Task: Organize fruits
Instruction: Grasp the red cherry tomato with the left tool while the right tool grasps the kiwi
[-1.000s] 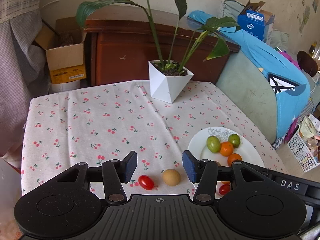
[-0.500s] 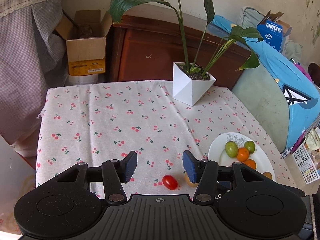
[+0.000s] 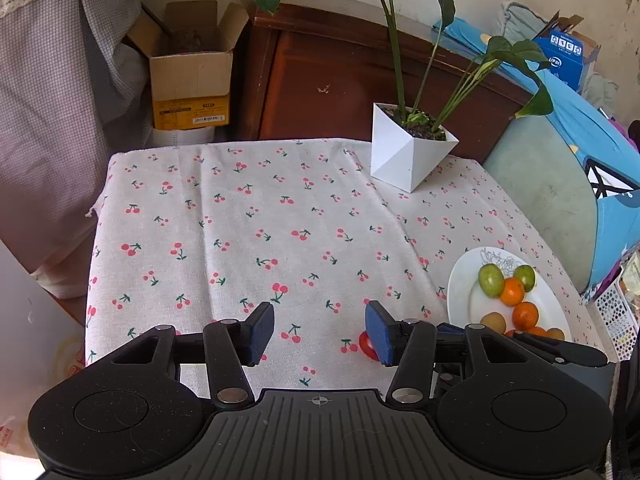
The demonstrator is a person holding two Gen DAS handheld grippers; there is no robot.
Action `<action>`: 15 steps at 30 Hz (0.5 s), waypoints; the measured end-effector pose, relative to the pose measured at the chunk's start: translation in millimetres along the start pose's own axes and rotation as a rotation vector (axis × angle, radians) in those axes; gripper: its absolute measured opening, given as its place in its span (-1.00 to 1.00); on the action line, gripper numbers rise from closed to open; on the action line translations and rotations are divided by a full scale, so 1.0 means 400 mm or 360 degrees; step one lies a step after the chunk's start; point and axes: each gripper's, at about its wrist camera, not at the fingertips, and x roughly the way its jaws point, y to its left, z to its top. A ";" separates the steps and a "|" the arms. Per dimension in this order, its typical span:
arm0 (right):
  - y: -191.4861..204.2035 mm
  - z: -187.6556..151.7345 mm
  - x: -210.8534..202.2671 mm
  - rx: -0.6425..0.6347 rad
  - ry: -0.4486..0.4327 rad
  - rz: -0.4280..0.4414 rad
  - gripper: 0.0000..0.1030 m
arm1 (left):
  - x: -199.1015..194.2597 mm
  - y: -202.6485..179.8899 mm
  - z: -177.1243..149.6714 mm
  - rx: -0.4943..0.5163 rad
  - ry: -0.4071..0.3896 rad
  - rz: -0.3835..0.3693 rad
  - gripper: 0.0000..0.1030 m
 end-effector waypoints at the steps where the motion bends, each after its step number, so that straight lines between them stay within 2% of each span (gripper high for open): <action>1: 0.001 -0.001 0.003 -0.0002 0.0004 -0.0004 -0.45 | 0.001 0.003 0.000 -0.0004 0.0000 0.0003 -0.03; 7: 0.001 -0.004 0.009 0.0002 0.0011 -0.0006 -0.49 | 0.006 0.004 -0.004 0.0004 0.0008 0.0003 -0.03; 15: -0.044 0.015 -0.041 0.0205 -0.0079 0.0036 -0.49 | 0.030 -0.024 -0.039 0.0106 0.0030 -0.0029 -0.04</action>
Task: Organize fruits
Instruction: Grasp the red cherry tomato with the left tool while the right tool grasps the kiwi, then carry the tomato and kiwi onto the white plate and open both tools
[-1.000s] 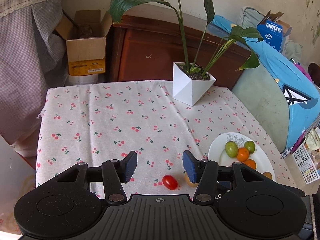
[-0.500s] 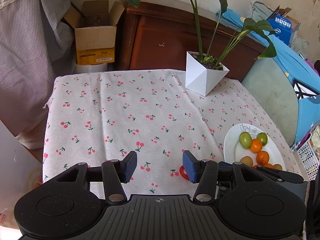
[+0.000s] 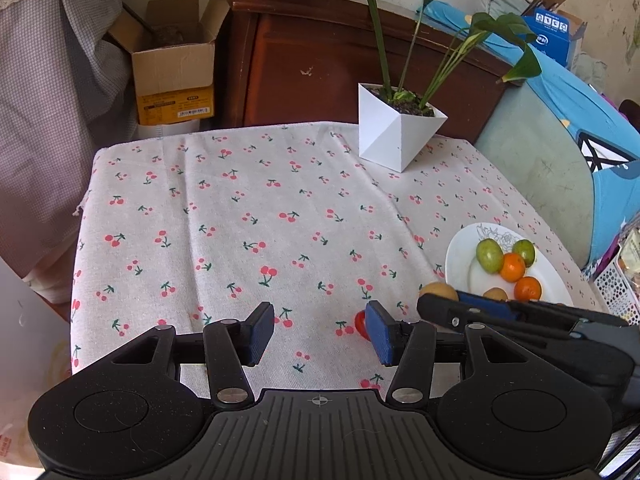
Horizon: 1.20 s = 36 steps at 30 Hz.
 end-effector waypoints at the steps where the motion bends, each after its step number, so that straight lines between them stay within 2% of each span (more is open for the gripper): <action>1: -0.005 0.003 -0.006 0.0016 -0.0010 -0.0006 -0.49 | 0.006 -0.008 -0.008 0.0024 -0.0001 -0.0006 -0.05; 9: -0.028 0.007 -0.034 0.0073 -0.0035 -0.0014 -0.49 | 0.045 -0.064 -0.060 0.0183 -0.0055 -0.0082 -0.13; 13: -0.033 0.007 -0.044 0.0080 -0.0047 -0.0011 -0.49 | 0.052 -0.069 -0.064 0.0187 -0.0099 -0.0102 -0.14; 18: -0.039 0.004 -0.050 0.0092 -0.0050 -0.0019 -0.49 | 0.066 -0.077 -0.066 0.0198 -0.0117 -0.0107 -0.32; 23: -0.045 0.003 -0.055 0.0100 -0.0051 -0.0025 -0.49 | 0.073 -0.080 -0.070 0.0217 -0.0140 -0.0096 -0.39; 27: -0.047 0.002 -0.056 0.0105 -0.0049 -0.0028 -0.49 | 0.073 -0.082 -0.070 0.0214 -0.0140 -0.0120 -0.60; 36: -0.068 0.005 -0.070 0.0145 -0.0068 -0.0017 -0.49 | 0.065 -0.091 -0.074 0.0218 -0.0163 -0.0126 -0.62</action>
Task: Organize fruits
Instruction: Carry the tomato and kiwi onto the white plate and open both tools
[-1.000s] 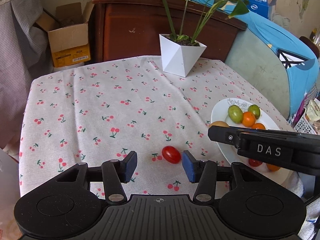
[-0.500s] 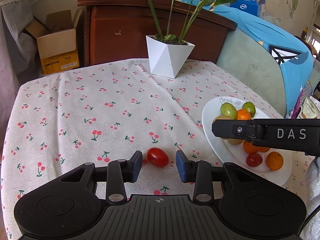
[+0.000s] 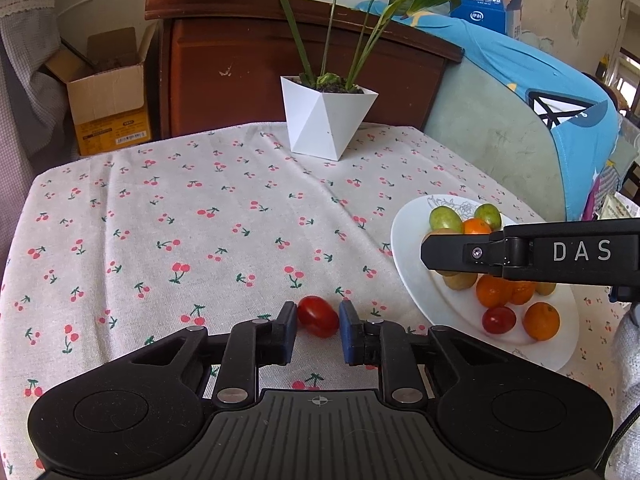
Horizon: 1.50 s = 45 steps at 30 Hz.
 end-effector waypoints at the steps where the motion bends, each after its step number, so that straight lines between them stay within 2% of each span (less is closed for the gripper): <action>1: -0.006 0.003 -0.005 0.0006 -0.0009 -0.0004 -0.49 | -0.005 -0.004 0.003 0.0002 -0.0012 -0.0007 -0.61; 10: -0.108 0.043 -0.086 0.0154 -0.0157 -0.0087 -0.49 | -0.024 -0.054 0.050 -0.0032 -0.0105 -0.0137 -0.62; 15: -0.171 0.053 -0.118 0.0279 -0.0213 -0.0136 -0.49 | -0.017 -0.094 0.062 -0.0037 -0.0115 -0.0202 -0.61; 29: -0.236 0.023 -0.101 0.0445 -0.0128 -0.0241 -0.48 | 0.028 -0.164 0.027 -0.0005 0.0001 -0.0242 -0.61; 35: -0.237 0.018 -0.092 0.0466 -0.0104 -0.0278 -0.42 | 0.026 -0.180 0.028 0.0001 0.0000 -0.0261 -0.61; 39: -0.240 0.024 -0.099 0.0512 -0.0127 -0.0269 -0.42 | 0.013 -0.191 0.037 0.0011 -0.0020 -0.0262 -0.55; 43: -0.235 0.034 -0.115 0.0541 -0.0150 -0.0265 -0.38 | -0.005 -0.198 0.046 0.0013 -0.0023 -0.0250 -0.29; 45: -0.230 0.038 -0.127 0.0559 -0.0165 -0.0271 -0.26 | -0.014 -0.200 0.050 0.0020 -0.0015 -0.0241 -0.23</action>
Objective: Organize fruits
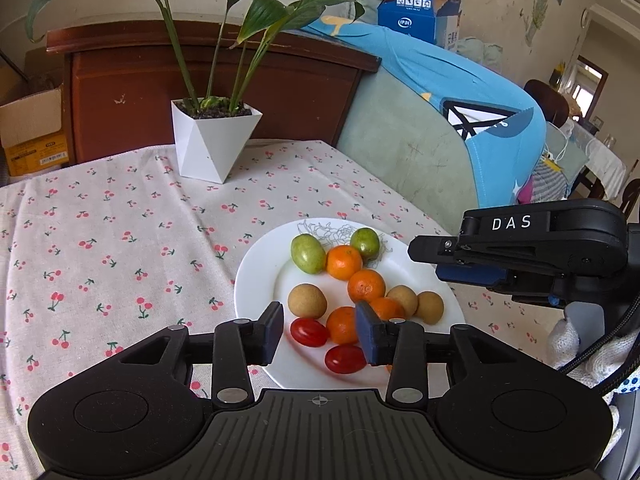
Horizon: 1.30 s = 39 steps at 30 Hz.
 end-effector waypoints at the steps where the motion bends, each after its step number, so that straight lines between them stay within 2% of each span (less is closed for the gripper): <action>1: 0.002 0.002 -0.006 0.0009 -0.0004 -0.0008 -0.24 | -0.006 -0.001 0.002 0.0004 0.0002 0.0008 -0.15; 3: 0.011 0.005 -0.016 0.0013 0.0003 -0.0045 -0.15 | -0.018 -0.002 0.006 0.0004 -0.0004 0.0020 -0.01; 6: 0.029 0.000 -0.031 -0.0027 0.0013 -0.0102 -0.04 | -0.038 -0.002 0.016 -0.0009 -0.0002 0.0019 0.07; 7: 0.038 -0.003 -0.037 -0.0045 0.0019 -0.0117 0.01 | -0.044 -0.002 0.019 -0.0011 0.0004 0.0018 0.16; 9: 0.050 -0.007 -0.048 -0.0070 0.0025 -0.0124 0.24 | -0.061 -0.002 0.025 -0.0008 0.0012 0.0025 0.29; 12: 0.059 -0.016 -0.069 -0.0073 0.0038 -0.0153 0.40 | -0.090 0.003 0.029 0.0014 0.0027 0.0042 0.32; 15: 0.065 -0.030 -0.090 -0.0077 0.0067 -0.0192 0.47 | -0.114 0.012 0.031 0.0020 0.0057 0.0080 0.45; 21: 0.072 -0.063 -0.128 -0.0099 0.0095 -0.0224 0.60 | -0.145 0.046 0.040 -0.0014 0.0107 0.0186 0.57; 27: 0.086 -0.085 -0.135 -0.0160 0.0134 -0.0279 0.65 | -0.148 0.077 0.045 -0.0118 0.0152 0.0324 0.62; 31: 0.090 -0.089 -0.130 -0.0189 0.0157 -0.0293 0.71 | -0.139 0.081 0.042 -0.0172 0.0185 0.0346 0.63; 36: 0.095 -0.093 -0.113 -0.0215 0.0181 -0.0354 0.71 | -0.127 0.081 0.032 -0.0193 0.0181 0.0458 0.66; 39: 0.107 -0.093 -0.108 -0.0247 0.0177 -0.0352 0.73 | -0.114 0.078 0.029 -0.0191 0.0209 0.0478 0.67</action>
